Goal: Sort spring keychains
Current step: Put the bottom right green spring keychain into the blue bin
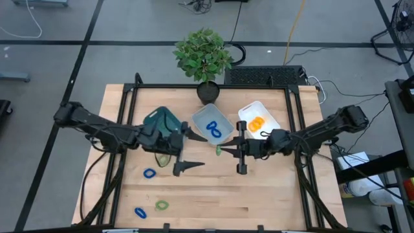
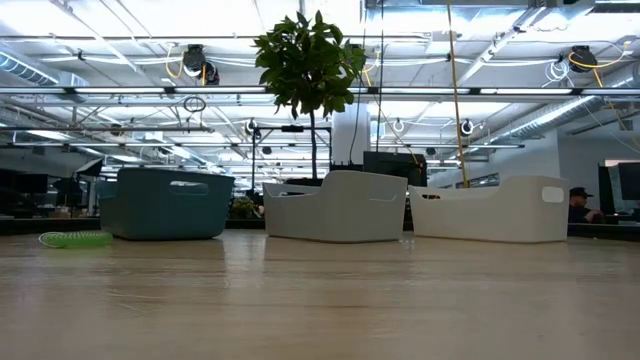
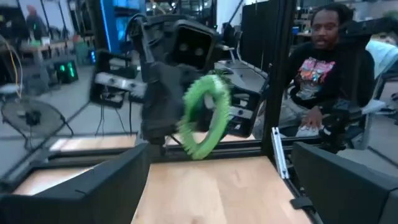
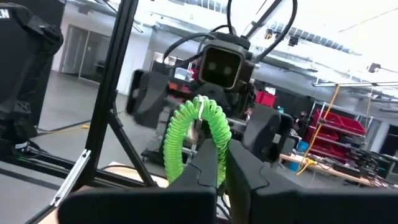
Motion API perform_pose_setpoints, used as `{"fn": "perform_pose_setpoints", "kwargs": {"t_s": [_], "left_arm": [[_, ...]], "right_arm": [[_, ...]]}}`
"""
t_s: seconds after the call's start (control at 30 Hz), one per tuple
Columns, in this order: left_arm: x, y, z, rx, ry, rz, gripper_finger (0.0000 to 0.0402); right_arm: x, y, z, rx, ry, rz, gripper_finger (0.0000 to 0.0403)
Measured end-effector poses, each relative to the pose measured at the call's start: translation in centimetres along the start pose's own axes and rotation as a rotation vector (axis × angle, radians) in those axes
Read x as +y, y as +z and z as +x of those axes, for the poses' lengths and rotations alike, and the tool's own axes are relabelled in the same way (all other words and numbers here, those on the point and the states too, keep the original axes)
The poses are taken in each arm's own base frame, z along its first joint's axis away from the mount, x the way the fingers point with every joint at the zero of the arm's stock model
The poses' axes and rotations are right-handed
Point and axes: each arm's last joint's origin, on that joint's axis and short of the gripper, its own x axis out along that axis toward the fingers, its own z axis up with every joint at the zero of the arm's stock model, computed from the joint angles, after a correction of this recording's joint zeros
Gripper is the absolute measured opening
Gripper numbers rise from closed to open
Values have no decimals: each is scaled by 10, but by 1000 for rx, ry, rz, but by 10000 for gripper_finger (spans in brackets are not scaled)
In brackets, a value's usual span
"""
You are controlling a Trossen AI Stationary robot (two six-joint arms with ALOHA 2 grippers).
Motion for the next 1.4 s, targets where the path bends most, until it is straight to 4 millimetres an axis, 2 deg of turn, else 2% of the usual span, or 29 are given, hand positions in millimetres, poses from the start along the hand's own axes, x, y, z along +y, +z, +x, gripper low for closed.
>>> {"fn": "perform_pose_setpoints", "kwargs": {"t_s": [0.33, 0.47, 0.6, 0.7, 0.83, 1.23, 1.4], "left_arm": [[11, -19, 29, -40, 79, 25, 397], [12, -27, 34, -17, 86, 22, 397], [12, -26, 35, -30, 87, 18, 385], [12, -25, 35, -41, 86, 16, 348], [11, -25, 34, -39, 77, 15, 279], [6, -25, 34, -33, 52, 13, 32], [2, -25, 34, -34, 46, 14, 30]], "right_arm": [[-6, -6, 13, -25, 26, 38, 0], [-7, -8, 14, -20, 20, 42, 0], [-8, -8, 15, -20, 19, 44, 0], [-7, -8, 15, -17, 20, 46, 0], [-7, -9, 15, -15, 21, 50, 0], [-7, -9, 15, -12, 19, 53, 12], [-7, -9, 15, -6, 20, 52, 38]]}}
